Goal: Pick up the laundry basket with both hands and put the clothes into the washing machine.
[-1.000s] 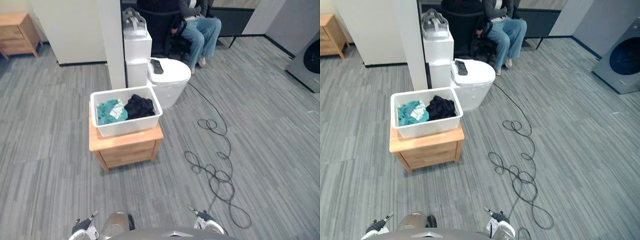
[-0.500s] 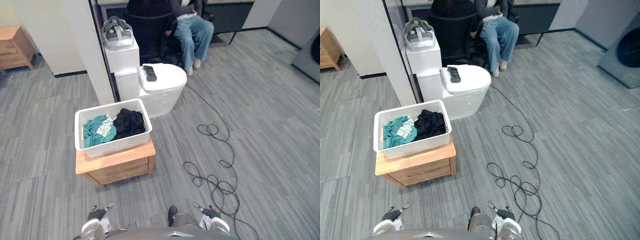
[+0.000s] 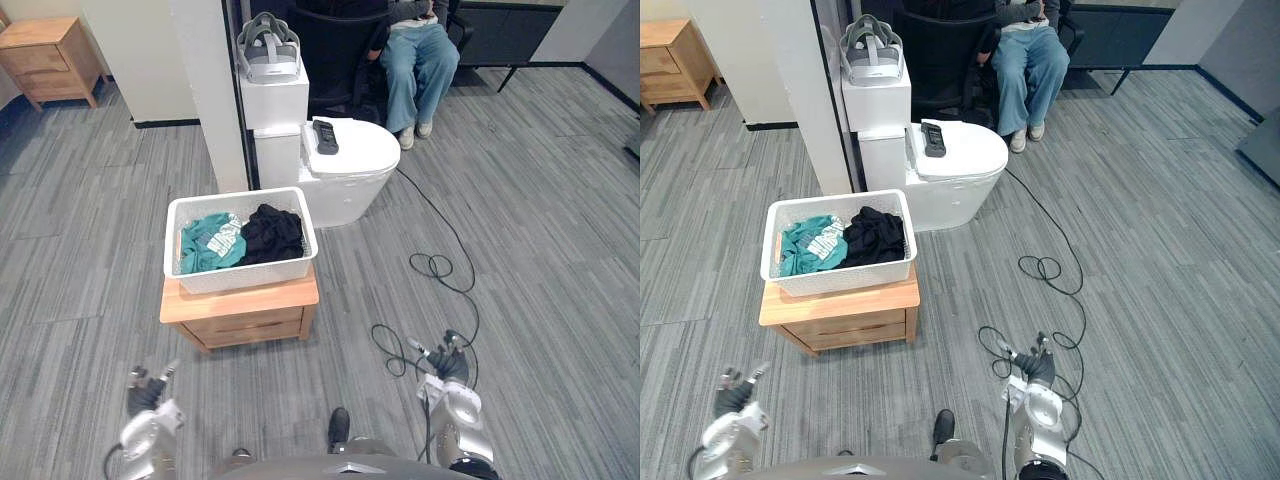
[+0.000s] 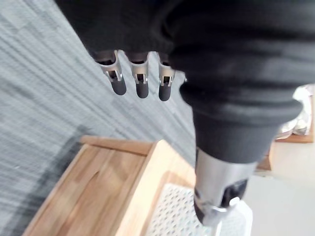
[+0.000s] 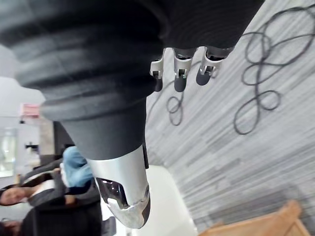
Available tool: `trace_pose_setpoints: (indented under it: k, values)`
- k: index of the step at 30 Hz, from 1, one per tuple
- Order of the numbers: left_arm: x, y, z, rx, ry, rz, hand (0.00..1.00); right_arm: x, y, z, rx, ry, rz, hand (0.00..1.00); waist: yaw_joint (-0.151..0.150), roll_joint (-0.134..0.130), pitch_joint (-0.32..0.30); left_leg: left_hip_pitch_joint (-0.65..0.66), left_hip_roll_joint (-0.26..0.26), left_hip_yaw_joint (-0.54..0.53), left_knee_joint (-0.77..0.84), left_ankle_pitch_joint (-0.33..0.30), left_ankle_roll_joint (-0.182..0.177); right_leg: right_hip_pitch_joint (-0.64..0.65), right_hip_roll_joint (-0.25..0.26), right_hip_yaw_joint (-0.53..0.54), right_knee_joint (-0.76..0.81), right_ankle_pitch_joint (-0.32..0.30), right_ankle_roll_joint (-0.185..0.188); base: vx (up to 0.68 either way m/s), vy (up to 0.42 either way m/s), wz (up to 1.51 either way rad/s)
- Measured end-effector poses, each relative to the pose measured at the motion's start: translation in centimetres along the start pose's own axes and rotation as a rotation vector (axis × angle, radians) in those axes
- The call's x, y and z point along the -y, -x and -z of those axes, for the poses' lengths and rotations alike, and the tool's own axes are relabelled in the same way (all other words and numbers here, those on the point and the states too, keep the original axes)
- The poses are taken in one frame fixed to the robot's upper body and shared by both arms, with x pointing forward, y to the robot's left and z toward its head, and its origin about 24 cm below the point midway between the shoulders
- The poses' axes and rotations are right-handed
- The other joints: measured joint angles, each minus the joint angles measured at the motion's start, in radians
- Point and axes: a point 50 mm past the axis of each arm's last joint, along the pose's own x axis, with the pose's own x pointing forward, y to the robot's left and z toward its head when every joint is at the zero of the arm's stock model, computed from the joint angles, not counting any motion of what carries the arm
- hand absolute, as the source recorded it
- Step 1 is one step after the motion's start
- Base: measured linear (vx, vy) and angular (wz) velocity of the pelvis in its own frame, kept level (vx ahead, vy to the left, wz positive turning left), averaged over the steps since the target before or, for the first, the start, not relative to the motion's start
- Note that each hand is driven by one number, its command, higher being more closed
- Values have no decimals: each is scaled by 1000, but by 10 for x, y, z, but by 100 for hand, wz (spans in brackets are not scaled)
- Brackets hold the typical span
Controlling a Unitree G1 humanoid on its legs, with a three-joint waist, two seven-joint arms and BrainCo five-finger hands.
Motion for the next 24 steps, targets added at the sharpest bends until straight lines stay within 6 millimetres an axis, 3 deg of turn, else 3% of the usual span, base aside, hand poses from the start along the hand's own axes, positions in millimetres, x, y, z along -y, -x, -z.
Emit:
trace_pose_setpoints:
  k: [6,8,9,10,17,24]
  values:
    - [-12,-23,-64,175,-53,-1,0,-10,-26,-66,230,143,-85,0,2,21,12,-29,-14,2,5,4,6,-31,-13,7,0,22,1,-49,11,-3]
    - [-3,-38,-100,257,-82,9,0,-27,-40,-108,354,200,-155,0,4,31,24,-42,-17,16,13,7,6,-56,-15,22,0,36,0,-30,-3,-18]
    - [0,-41,-108,269,-83,10,0,-32,-42,-118,379,214,-171,0,4,33,29,-42,-18,21,15,7,6,-58,-15,26,0,39,-1,-32,-2,-23]
    - [9,-50,-128,298,-77,16,0,-47,-52,-138,415,242,-220,0,2,41,34,-51,-20,28,18,7,6,-70,-15,33,0,44,-3,-40,0,-14]
    - [59,-62,-180,371,-88,109,0,-85,-73,-163,370,202,-293,0,10,49,93,-60,-20,54,34,2,8,-86,-15,59,0,57,-5,-16,7,-11]
    - [71,-61,-176,353,-67,142,0,-105,-73,-146,279,145,-329,0,19,50,98,-41,-26,85,38,-14,16,-84,-16,89,0,62,-2,14,30,-13]
